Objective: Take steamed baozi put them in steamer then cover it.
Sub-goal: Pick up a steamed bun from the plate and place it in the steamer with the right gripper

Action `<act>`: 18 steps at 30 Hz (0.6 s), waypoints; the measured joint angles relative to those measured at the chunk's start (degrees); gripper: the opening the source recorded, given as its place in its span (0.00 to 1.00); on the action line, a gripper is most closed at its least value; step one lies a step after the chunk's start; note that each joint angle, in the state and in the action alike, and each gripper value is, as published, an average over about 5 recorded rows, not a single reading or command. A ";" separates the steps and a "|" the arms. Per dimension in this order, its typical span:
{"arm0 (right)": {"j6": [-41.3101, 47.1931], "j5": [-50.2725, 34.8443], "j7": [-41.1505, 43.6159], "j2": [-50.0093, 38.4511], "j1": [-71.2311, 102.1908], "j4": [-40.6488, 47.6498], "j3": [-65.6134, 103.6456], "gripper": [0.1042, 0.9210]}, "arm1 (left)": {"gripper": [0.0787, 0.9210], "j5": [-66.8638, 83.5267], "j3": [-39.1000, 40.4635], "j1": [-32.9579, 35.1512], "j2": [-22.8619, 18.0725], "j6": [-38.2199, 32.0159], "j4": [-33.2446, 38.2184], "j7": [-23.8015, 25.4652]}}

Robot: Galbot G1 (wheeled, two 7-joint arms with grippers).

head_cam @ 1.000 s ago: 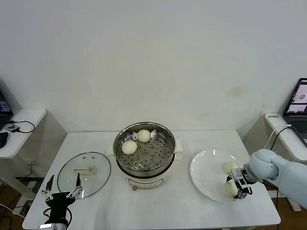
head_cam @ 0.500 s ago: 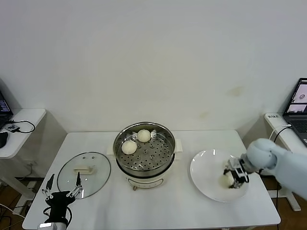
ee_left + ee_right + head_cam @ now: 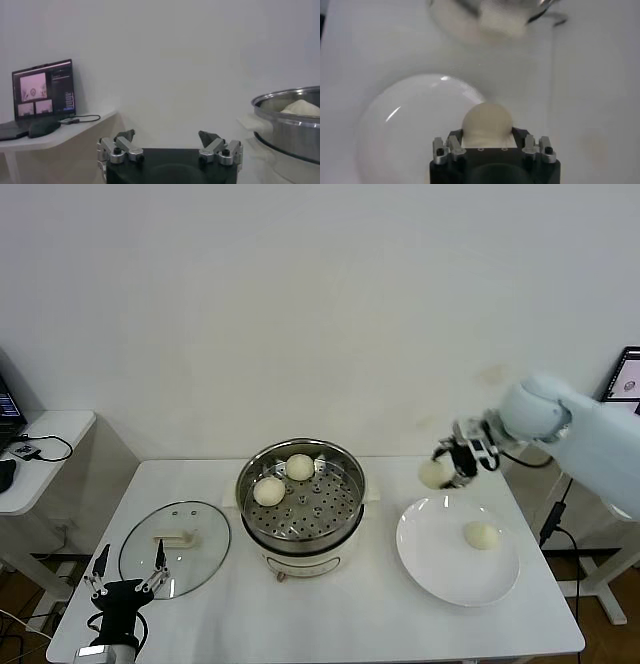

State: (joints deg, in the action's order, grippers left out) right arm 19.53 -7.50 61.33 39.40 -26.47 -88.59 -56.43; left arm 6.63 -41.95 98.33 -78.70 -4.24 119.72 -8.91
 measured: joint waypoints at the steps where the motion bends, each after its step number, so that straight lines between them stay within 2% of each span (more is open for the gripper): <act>1: 0.11 -0.68 -0.36 1.12 -1.03 -0.21 -0.73 0.65 | 0.88 -0.01 -0.04 0.01 -0.04 0.00 -0.01 0.00; 9: -0.98 -3.56 -2.75 9.61 -5.23 -1.92 -6.08 0.65 | 0.88 -0.02 -0.83 0.39 -0.38 0.00 0.01 -0.03; 18: -8.59 -1.37 -3.87 17.64 -5.14 -1.54 -11.51 0.65 | 0.88 0.08 -1.79 0.47 -0.69 -0.03 0.28 -0.03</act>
State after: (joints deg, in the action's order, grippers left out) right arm 10.94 -8.87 57.47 57.03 -31.61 -90.13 -67.94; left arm 6.71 -43.74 98.80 -79.40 -4.26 120.00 -8.95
